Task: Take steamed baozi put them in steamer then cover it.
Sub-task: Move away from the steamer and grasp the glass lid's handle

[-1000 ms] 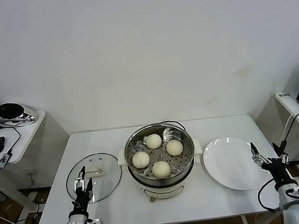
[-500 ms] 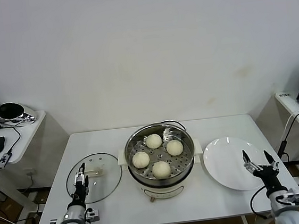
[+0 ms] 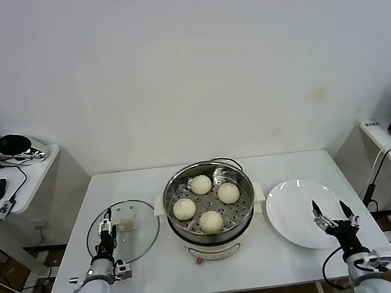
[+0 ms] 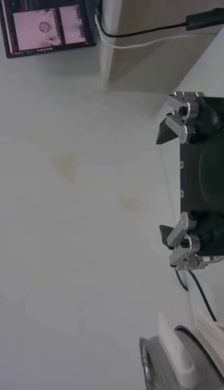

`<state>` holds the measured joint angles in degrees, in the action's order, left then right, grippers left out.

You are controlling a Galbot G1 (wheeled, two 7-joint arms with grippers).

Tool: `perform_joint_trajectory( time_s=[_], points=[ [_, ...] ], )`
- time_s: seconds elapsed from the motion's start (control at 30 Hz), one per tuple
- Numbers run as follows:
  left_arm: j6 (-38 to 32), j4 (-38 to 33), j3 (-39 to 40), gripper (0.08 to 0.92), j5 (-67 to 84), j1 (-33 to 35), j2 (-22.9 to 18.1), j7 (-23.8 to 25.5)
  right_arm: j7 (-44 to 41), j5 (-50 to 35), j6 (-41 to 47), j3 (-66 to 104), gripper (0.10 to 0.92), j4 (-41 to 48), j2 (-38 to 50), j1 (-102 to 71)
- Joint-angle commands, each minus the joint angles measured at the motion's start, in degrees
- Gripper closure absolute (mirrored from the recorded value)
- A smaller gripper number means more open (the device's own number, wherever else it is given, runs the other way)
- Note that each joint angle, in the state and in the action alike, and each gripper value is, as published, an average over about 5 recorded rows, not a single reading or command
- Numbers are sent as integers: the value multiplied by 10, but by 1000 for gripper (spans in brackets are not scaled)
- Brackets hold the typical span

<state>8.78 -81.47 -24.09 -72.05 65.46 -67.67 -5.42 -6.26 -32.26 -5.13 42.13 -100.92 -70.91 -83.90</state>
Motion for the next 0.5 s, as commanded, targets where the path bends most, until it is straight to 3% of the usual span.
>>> perform_joint_trajectory(
  time_s=[0.03, 0.5],
  points=[
    [9, 30, 10, 177, 9, -26, -7, -1, 0, 6, -2, -6, 203, 2, -3, -2],
    [41, 69, 11, 177, 39, -60, -45, -52, 0, 27, -8, -14, 203, 11, -13, 1]
  ],
)
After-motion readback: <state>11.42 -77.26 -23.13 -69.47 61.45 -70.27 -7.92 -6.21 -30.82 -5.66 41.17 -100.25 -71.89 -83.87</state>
